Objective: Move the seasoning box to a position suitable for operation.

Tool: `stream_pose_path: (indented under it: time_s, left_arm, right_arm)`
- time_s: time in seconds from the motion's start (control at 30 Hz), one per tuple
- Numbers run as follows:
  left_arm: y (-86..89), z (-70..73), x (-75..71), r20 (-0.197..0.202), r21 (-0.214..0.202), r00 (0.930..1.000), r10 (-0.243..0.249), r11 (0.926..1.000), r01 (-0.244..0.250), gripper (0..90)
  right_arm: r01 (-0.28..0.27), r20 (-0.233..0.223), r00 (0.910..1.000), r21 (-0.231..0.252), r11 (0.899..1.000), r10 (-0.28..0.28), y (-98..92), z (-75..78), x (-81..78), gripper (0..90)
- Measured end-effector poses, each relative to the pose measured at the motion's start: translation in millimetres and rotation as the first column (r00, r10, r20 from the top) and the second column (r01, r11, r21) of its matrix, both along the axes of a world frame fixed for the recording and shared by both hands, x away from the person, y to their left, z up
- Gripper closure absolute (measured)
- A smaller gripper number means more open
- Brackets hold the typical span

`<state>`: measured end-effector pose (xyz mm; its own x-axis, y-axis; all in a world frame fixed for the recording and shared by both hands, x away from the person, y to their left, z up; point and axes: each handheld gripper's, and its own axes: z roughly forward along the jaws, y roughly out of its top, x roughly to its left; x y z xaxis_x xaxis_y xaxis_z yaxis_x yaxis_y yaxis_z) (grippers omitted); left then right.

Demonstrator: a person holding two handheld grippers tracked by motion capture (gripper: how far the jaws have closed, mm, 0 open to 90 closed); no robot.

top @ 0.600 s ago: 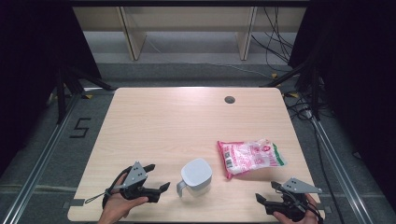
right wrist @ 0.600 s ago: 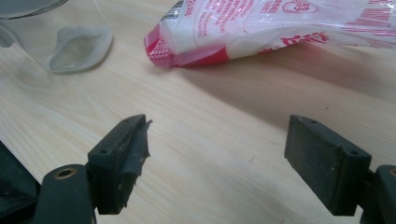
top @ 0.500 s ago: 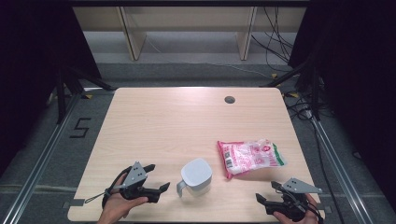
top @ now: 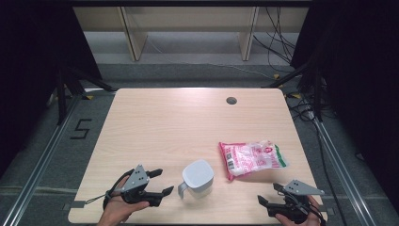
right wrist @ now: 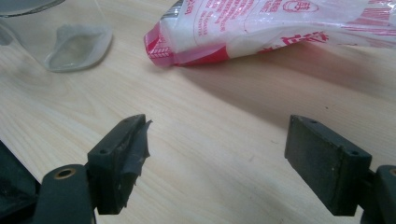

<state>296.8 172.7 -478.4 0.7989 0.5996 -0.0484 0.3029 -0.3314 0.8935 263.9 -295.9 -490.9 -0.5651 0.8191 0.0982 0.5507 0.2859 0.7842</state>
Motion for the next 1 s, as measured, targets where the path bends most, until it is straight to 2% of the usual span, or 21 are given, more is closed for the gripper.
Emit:
stream_pose_path:
  time_s: [0.03,0.07,0.1,0.13,0.23,0.27,0.43,0.47,0.5,0.57,0.63,0.67,0.73,0.8,0.9,0.93,1.0]
  left_arm:
    - [-1.6,0.4,-0.8,0.004,-0.009,1.0000,-0.008,0.9999,0.008,29.1]
    - [-2.6,0.9,-1.4,0.000,-0.007,0.9998,-0.021,0.9997,0.021,33.5]
    - [-4.4,0.8,-2.2,-0.002,-0.021,0.9997,-0.025,0.9995,0.025,33.5]
    - [-7.0,1.0,-3.2,-0.005,-0.035,0.9987,-0.051,0.9981,0.051,37.1]
    - [-10.5,1.1,-4.7,-0.001,-0.045,0.9974,-0.073,0.9964,0.073,41.0]
    - [-16.3,0.9,-7.4,-0.009,-0.079,0.9950,-0.099,0.9920,0.098,42.7]
    - [-24.6,1.1,-10.4,-0.004,-0.079,0.9907,-0.136,0.9876,0.135,47.8]
    - [-28.4,0.2,-10.7,-0.007,-0.077,0.9891,-0.147,0.9863,0.146,49.2]
    - [-30.4,-0.2,-11.0,-0.003,-0.067,0.9890,-0.148,0.9868,0.148,50.4]
    - [-34.8,-2.0,-10.9,-0.006,-0.070,0.9873,-0.159,0.9850,0.158,52.0]
    - [-36.9,-2.4,-10.9,-0.007,-0.072,0.9873,-0.159,0.9849,0.158,52.3]
    - [-40.1,-3.3,-9.2,-0.006,-0.070,0.9878,-0.156,0.9855,0.155,54.3]
    - [-42.4,-3.7,-8.9,0.001,-0.073,0.9891,-0.147,0.9865,0.147,56.0]
    - [-46.5,-3.7,-7.3,0.012,-0.106,0.9915,-0.129,0.9858,0.130,58.6]
    - [-46.7,-2.7,-6.5,0.012,-0.107,0.9944,-0.105,0.9886,0.106,63.4]
    - [-45.4,-2.5,-5.6,0.010,-0.096,0.9947,-0.102,0.9901,0.103,67.4]
    - [-46.6,-2.8,-6.3,0.006,-0.110,0.9957,-0.093,0.9896,0.093,67.7]
  right_arm:
    - [0.000,0.000,1.0000,0.000,1.000,0.000,0.0,0.0,0.0,22.2]
    - [0.004,-0.024,0.9997,0.022,1.000,-0.003,1.1,-0.2,-1.1,22.2]
    - [0.004,-0.024,0.9997,0.022,1.000,-0.003,1.1,-0.2,-1.1,22.2]
    - [0.002,-0.014,0.9999,0.006,1.000,-0.002,0.4,-1.0,0.4,22.2]
    - [0.010,-0.025,0.9996,0.018,1.000,-0.010,2.2,-0.5,-1.2,22.2]
    - [0.008,-0.033,0.9994,0.035,0.999,-0.007,2.6,-0.4,-1.6,22.1]
    - [0.015,-0.032,0.9994,0.027,1.000,-0.014,3.2,-0.6,-1.3,22.1]
    - [-0.007,-0.018,0.9998,0.023,1.000,0.008,1.0,-0.8,0.2,22.1]
    - [0.014,-0.037,0.9992,0.019,1.000,-0.013,2.8,-0.8,-1.7,22.1]
    - [0.014,-0.034,0.9993,0.025,1.000,-0.013,3.4,-0.8,-1.3,22.1]
    - [0.020,-0.044,0.9989,0.034,0.999,-0.018,3.7,-0.6,-1.7,22.0]
    - [0.000,-0.029,0.9996,0.026,1.000,0.000,2.2,-0.9,-0.8,21.9]
    - [0.020,-0.046,0.9987,0.030,0.999,-0.019,3.9,-0.6,-1.8,21.9]
    - [-0.008,-0.024,0.9997,0.022,1.000,0.009,1.4,-1.1,0.5,21.7]
    - [-0.007,-0.020,0.9998,0.023,1.000,0.008,1.3,-1.1,0.2,21.7]
    - [0.012,-0.040,0.9992,0.037,0.999,-0.011,2.8,-0.8,-1.3,21.6]
    - [0.010,-0.041,0.9991,0.036,0.999,-0.009,3.1,-1.0,-1.2,21.5]
